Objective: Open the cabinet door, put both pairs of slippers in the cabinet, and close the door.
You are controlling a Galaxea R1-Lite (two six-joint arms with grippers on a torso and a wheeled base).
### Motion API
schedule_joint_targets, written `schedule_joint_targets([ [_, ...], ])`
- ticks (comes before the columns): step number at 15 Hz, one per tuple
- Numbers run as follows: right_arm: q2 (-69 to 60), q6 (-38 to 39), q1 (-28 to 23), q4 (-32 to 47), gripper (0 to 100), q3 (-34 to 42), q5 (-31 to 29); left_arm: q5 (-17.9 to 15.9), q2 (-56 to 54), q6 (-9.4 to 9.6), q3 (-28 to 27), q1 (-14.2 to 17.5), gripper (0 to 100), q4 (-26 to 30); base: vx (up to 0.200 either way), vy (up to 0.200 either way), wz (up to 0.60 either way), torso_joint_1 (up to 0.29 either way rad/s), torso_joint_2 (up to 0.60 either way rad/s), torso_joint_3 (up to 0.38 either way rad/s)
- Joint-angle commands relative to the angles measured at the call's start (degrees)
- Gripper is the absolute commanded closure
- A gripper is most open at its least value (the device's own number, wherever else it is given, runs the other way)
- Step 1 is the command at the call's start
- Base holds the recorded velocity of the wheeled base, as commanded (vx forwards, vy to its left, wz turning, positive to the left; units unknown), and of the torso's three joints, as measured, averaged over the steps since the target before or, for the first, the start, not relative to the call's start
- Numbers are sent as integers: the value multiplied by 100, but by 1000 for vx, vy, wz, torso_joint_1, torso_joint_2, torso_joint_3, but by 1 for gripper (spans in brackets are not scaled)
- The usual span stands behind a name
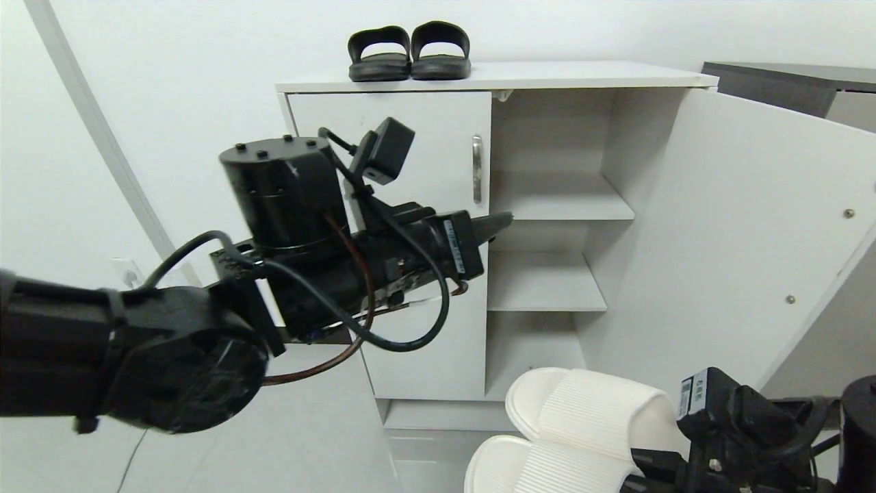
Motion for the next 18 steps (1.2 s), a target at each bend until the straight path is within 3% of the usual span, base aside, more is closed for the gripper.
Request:
schedule_joint_targets([
  [1,86,10,-41,-5,100,-31,5,1,-1179,153,1176,490,100,28,0,0,0,0,0,0],
  [4,86,19,-84,-5,100,-75,-3,177,-2480,232,2512,1017,100,283,0,0,0,0,0,0],
  [6,50,19,-137,-5,100,-101,-3,344,-3473,258,3013,1395,100,846,0,0,0,0,0,0],
  [9,50,19,-172,-5,100,-127,-12,827,-5012,671,3285,2028,100,2604,0,0,0,0,0,0],
  [12,147,27,-260,-5,100,-145,14,1363,-6470,882,3408,2169,100,3764,0,0,0,0,0,0],
  [13,191,27,-269,-5,100,-154,14,1917,-7059,1075,3496,2169,100,4414,0,0,0,0,0,0],
  [14,191,19,-269,-5,100,-145,5,2216,-7472,1242,3575,2169,100,4774,0,0,0,0,0,0],
  [15,191,19,-269,-5,100,-145,-3,2304,-7824,1392,3742,2221,100,5021,0,0,0,0,0,0],
  [18,200,19,-278,-5,100,-145,-21,2304,-8720,1866,4647,3047,100,5117,0,0,0,0,0,0],
])
